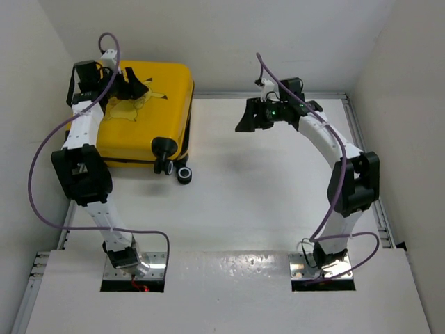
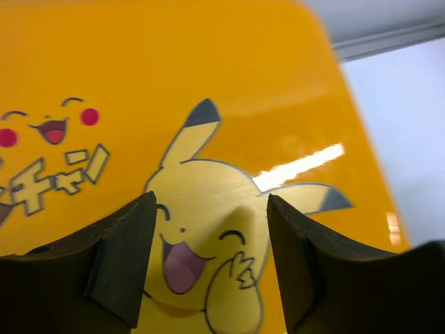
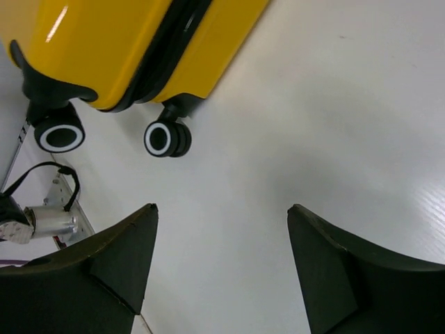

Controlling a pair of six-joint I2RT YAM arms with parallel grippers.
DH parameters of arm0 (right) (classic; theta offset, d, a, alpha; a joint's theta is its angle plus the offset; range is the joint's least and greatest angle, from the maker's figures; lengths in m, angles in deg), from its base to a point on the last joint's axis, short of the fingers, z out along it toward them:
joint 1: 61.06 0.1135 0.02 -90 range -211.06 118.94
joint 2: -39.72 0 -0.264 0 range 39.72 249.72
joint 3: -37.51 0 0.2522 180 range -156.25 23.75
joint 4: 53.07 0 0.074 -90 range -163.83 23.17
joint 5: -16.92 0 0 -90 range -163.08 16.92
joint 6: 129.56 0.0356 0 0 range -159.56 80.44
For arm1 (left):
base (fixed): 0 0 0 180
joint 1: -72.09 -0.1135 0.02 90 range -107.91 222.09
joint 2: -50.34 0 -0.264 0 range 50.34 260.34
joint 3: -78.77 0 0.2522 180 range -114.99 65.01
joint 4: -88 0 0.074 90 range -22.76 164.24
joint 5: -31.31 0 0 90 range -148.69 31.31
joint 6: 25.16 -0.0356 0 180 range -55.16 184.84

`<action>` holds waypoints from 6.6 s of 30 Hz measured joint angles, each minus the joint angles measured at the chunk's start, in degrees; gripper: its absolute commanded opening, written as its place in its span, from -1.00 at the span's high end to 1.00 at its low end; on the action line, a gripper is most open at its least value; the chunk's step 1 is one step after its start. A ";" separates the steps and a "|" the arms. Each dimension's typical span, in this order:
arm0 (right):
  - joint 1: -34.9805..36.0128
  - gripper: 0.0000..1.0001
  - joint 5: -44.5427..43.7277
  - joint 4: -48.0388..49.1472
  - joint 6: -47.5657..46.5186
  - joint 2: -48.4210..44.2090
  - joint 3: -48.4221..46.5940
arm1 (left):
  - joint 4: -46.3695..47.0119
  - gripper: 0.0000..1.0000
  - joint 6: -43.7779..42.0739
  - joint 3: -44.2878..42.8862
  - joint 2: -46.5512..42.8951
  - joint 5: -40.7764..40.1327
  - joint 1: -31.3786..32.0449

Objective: Pack the luggage

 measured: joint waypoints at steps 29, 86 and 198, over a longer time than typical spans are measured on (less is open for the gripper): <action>9.07 -0.80 -2.43 -3.30 -8.61 -0.74 -5.01 | -12.98 0.61 -18.84 -19.04 14.05 -29.38 -15.12; 10.29 -1.00 -4.28 -7.91 -13.38 -8.98 4.81 | -25.83 0.62 -24.79 -9.27 18.36 -19.69 -14.95; 7.96 -0.24 -32.54 64.76 -25.77 -11.76 59.12 | -2.12 -0.22 1.86 6.80 10.91 2.45 -1.70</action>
